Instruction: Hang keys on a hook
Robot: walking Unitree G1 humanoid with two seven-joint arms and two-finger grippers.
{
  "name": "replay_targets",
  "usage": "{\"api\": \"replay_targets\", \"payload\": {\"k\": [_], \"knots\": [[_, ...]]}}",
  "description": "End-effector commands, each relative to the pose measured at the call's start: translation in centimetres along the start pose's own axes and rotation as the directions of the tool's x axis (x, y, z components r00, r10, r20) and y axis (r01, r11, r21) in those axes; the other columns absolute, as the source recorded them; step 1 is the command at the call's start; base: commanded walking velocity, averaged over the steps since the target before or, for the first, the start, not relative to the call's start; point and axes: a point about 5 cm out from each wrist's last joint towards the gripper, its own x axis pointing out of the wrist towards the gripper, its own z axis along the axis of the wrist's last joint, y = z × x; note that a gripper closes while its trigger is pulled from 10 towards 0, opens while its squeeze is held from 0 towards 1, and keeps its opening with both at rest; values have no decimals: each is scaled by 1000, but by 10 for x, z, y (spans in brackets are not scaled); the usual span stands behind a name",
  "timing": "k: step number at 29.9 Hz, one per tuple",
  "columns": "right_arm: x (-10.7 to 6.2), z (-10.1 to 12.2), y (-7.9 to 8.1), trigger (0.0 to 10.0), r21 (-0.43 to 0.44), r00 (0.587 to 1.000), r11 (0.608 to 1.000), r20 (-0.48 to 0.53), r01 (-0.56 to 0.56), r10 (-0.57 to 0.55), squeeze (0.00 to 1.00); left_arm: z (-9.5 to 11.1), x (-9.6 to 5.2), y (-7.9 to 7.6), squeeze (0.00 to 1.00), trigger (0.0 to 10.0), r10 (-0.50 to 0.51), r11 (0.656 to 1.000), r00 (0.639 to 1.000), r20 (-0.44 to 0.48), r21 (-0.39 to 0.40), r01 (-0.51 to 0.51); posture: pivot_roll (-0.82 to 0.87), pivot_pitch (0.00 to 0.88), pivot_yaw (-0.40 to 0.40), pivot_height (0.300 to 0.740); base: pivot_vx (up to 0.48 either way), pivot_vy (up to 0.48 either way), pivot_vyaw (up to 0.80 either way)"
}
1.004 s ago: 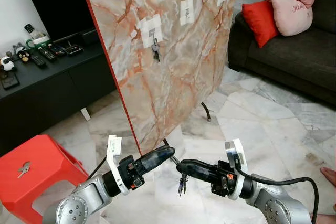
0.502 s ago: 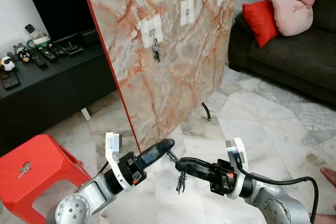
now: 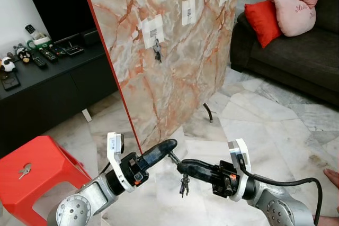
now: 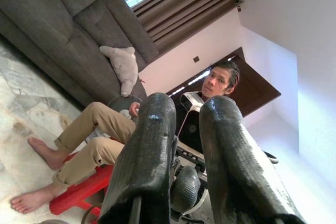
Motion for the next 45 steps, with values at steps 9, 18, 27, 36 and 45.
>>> {"api": "replay_targets", "payload": {"k": [9, 18, 27, 36, 45], "knots": [[16, 4, 17, 10000, -13, 991, 991, -16, -135, 135, 0, 4, 14, -8, 0, 10000, -75, 997, 996, 44, -33, 76, 32, 0, 31, 740, 0, 0, 0], [16, 4, 20, 10000, -7, 988, 988, -15, -154, 154, 0, 9, 13, -7, 0, 10000, -69, 997, 996, 64, -34, 72, 32, 0, 31, 740, 0, 0, 0], [16, 5, 22, 10000, -10, 989, 989, -11, -151, 151, 0, 6, 11, 3, 0, 10000, 15, 1000, 998, 65, 10, -16, 32, 0, 31, 740, 0, 0, 0], [11, 2, 26, 10000, 2, 992, 992, 22, -123, 123, 0, 24, -3, 19, 0, 10000, 118, 992, 982, 147, 33, -124, 25, 0, 34, 740, 0, 0, 0], [5, 17, 25, 10000, -35, 991, 995, 97, -92, 95, 0, 24, -10, 26, 0, 10000, 146, 988, 975, 166, 20, -151, 26, 0, 32, 740, 0, 0, 0]]}}
